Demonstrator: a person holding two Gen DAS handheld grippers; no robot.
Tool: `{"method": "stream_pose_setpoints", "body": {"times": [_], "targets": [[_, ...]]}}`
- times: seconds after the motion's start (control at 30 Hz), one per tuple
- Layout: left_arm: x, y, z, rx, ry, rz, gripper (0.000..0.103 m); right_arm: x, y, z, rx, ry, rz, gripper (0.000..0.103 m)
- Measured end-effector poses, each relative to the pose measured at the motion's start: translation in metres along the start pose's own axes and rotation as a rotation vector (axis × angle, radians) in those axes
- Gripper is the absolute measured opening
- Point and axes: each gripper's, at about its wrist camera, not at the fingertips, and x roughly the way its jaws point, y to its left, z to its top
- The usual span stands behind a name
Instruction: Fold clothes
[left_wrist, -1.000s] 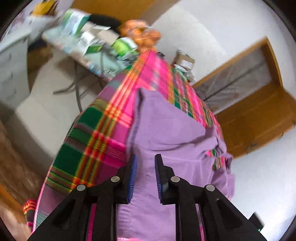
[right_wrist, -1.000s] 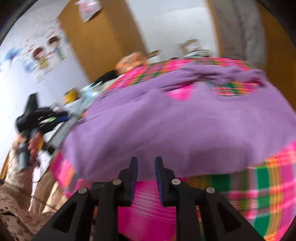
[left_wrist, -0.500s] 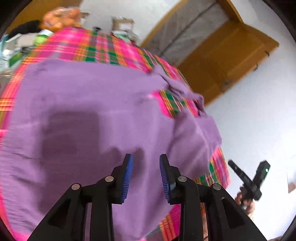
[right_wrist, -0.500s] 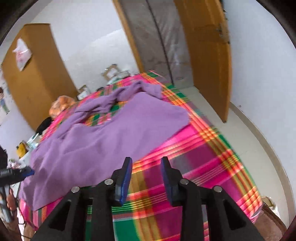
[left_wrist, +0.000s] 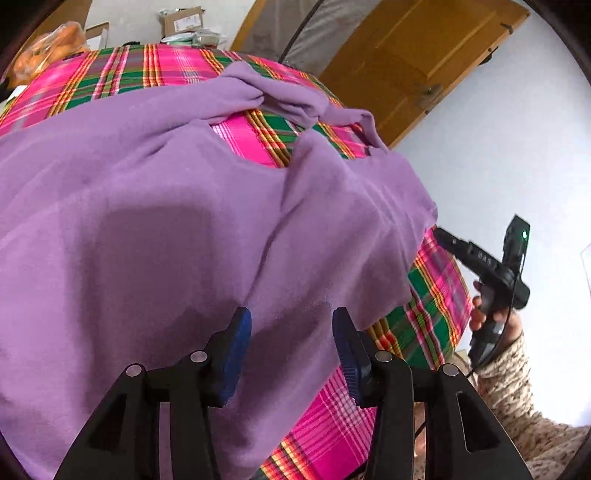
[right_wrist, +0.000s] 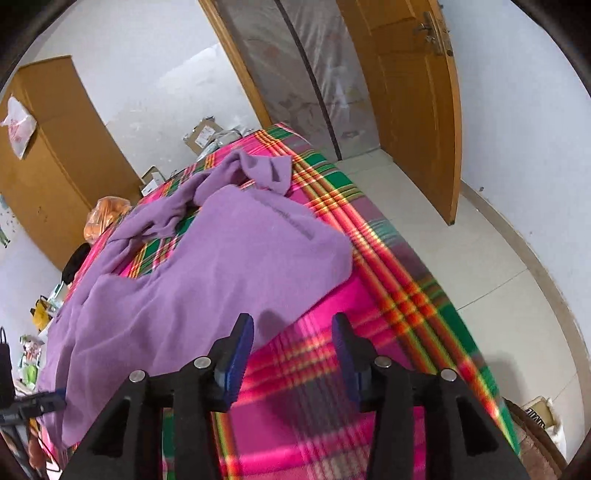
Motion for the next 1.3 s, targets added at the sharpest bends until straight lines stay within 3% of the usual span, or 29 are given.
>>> {"method": "stream_pose_setpoints", "body": {"times": [0.17,0.27,0.37,0.43,0.5,0.53,0.93,1.3], "targets": [[0.006,-0.01,0.0,0.046,0.01,-0.009,0.048,0.016,-0.006,0.012,0.027,0.026,0.035,0.049],[0.009,-0.02,-0.005,0.117,0.028,0.016,0.049,0.02,-0.009,0.018,0.043,0.025,0.057,0.049],[0.014,-0.022,-0.008,0.125,0.04,0.03,0.049,0.024,-0.013,0.021,0.095,0.019,0.083,0.048],[0.014,-0.02,-0.007,0.11,0.04,0.024,0.049,0.026,-0.015,0.022,0.121,0.019,0.096,0.037],[0.013,-0.018,-0.007,0.092,0.04,0.016,0.049,0.026,-0.012,0.022,0.109,0.019,0.088,0.008],[0.013,-0.017,-0.007,0.089,0.04,0.015,0.049,0.026,-0.01,0.021,0.1,0.017,0.082,0.004],[0.007,-0.011,-0.012,0.067,0.044,-0.025,0.049,-0.05,-0.005,0.026,0.055,-0.203,0.045,0.003],[0.011,-0.021,-0.017,0.074,0.082,-0.1,0.049,-0.085,-0.033,0.001,0.134,-0.255,-0.025,0.003]]}}
